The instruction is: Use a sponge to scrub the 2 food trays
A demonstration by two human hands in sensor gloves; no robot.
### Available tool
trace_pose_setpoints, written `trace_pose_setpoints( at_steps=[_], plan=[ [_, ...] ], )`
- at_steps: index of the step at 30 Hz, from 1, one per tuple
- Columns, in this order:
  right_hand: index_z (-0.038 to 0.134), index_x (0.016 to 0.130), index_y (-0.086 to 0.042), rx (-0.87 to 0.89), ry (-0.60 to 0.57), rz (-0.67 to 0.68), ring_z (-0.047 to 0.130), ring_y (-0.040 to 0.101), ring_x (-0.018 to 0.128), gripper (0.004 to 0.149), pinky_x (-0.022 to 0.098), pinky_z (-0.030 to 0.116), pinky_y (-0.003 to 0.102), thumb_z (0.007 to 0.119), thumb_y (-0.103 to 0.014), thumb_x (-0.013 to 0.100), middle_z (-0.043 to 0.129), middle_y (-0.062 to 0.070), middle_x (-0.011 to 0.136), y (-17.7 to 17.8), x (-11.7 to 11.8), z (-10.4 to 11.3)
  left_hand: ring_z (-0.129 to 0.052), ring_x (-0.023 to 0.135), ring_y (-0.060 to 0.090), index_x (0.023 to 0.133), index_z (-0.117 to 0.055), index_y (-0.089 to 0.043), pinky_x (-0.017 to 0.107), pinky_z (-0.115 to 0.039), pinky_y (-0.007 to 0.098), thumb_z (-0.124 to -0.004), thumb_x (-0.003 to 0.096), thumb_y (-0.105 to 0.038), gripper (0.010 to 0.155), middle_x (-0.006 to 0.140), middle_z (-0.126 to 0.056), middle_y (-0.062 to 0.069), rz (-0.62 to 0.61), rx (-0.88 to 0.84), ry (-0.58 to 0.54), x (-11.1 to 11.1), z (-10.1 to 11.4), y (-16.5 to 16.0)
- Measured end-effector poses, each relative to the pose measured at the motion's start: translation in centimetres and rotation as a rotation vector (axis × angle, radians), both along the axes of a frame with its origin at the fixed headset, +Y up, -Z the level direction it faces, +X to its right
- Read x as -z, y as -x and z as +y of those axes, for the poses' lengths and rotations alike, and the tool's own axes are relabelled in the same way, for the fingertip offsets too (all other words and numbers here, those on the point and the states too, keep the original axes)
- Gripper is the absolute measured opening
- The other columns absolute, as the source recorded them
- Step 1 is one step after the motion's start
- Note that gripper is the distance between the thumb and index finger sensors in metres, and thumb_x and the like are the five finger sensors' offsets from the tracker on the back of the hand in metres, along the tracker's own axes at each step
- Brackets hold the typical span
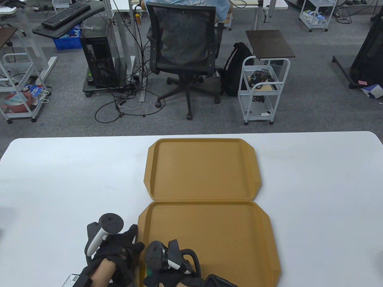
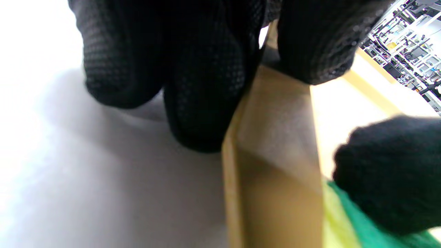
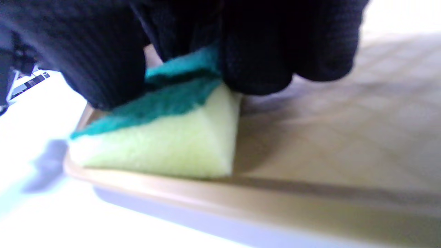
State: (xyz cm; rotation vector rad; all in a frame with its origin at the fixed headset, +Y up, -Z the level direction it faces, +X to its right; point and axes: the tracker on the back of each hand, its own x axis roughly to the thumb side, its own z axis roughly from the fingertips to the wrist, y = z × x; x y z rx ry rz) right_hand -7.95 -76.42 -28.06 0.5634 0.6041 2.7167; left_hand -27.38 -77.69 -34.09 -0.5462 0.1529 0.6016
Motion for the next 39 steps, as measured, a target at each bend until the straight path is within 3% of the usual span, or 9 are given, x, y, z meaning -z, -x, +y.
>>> trace_pose_setpoints(
  at_steps=[10,26,39],
  plan=[
    [0.066,0.102,-0.023,0.003,0.02,-0.066,0.09,0.029,0.055,0.07,0.045,0.084,0.047,0.094,-0.044,0.042,0.064,0.01,0.104,-6.9,-0.1,0.1,-0.117,0.034,0.017,0.107,-0.051,-0.032,0.032,-0.099,0.037,-0.086,0.0421,-0.046,0.076,0.065,-0.103,0.001,0.004,0.003,-0.002,0.0,-0.1,0.0],
    [0.067,0.102,-0.025,-0.105,-0.008,-0.25,0.09,0.034,0.061,0.068,0.048,0.083,0.048,0.094,-0.043,0.042,0.063,0.009,0.107,-20.7,-1.1,0.8,-0.117,0.034,0.017,0.107,-0.051,-0.032,0.032,-0.099,0.038,-0.086,0.0421,-0.046,0.076,0.065,-0.103,0.001,0.007,0.005,0.001,0.0,-0.1,0.0],
    [0.073,0.099,-0.021,-0.293,-0.18,-0.279,0.088,0.039,0.072,0.063,0.05,0.083,0.047,0.093,-0.039,0.043,0.065,0.012,0.108,-24.0,-2.5,1.3,-0.116,0.034,0.018,0.107,-0.051,-0.032,0.032,-0.098,0.038,-0.086,0.0421,-0.047,0.076,0.065,-0.103,0.001,0.007,0.008,0.002,0.0,-0.2,0.0]
  ],
)
